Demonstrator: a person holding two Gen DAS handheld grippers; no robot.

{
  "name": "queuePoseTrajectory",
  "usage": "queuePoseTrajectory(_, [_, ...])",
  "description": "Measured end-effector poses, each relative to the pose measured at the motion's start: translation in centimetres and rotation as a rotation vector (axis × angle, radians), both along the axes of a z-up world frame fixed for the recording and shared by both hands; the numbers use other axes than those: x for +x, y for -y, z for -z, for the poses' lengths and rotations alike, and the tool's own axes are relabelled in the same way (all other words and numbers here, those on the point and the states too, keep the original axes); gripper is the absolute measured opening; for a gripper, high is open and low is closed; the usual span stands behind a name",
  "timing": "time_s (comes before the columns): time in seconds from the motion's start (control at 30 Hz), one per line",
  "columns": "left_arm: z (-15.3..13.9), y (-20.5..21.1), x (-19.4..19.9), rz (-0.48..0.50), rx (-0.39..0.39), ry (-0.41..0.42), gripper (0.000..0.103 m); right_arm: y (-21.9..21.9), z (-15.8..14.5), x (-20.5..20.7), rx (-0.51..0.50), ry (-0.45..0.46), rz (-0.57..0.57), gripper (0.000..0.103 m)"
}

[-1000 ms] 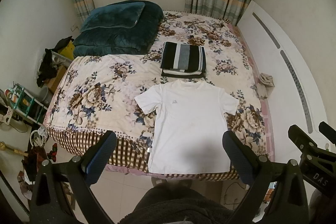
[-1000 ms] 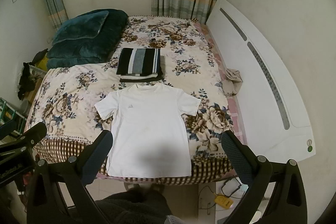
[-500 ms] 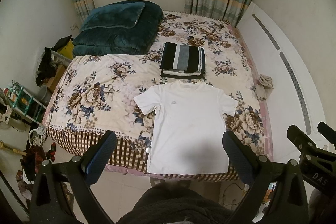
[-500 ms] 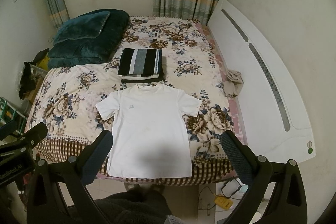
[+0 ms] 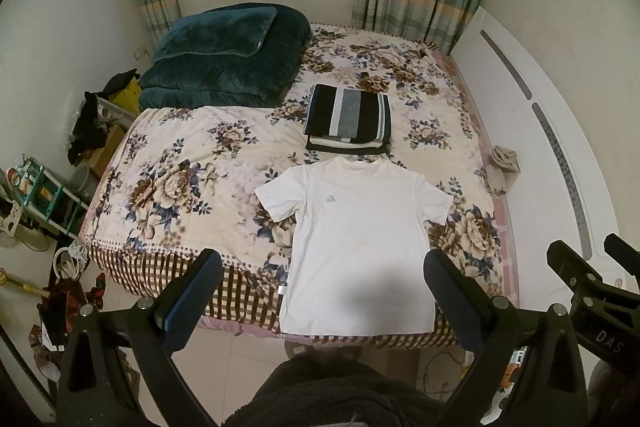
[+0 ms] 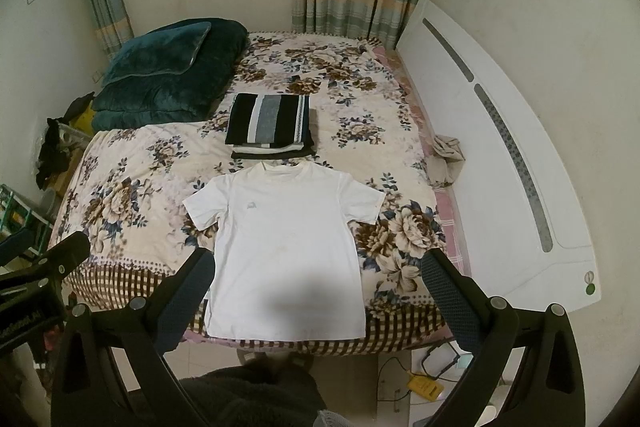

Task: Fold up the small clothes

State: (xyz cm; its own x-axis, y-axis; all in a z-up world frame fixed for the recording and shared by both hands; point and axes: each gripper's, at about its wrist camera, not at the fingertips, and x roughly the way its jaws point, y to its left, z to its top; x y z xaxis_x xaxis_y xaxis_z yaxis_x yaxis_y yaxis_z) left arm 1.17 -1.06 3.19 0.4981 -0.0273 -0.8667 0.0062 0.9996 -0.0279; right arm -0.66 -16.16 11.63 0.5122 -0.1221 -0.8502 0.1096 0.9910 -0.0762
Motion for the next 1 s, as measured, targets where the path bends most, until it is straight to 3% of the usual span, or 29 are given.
queuePoseTrajectory(0.4, [-0.1, -0.2, 1.2, -0.004, 0.003, 0.01, 0.103, -0.3, 0.0, 1.1, 0.012, 0.002, -0.004, 0.103])
queuePoseTrajectory(0.6, [2.2, -0.7, 3.1, -0.027, 0.041, 0.079, 0.103, 0.7, 3.6, 3.6, 0.05, -0.018, 0.062, 0.103])
queuePoseTrajectory(0.8, [10.8, -0.7, 8.7, 0.013, 0.094, 0.029, 0.103, 4.5, 11.6, 7.9, 0.056, -0.059, 0.208, 0.103])
queuePoseTrajectory(1.0, [20.7, 1.2, 15.2, 0.027, 0.129, -0.049, 0.103, 11.1, 23.8, 14.6, 0.058, -0.14, 0.353, 0.103])
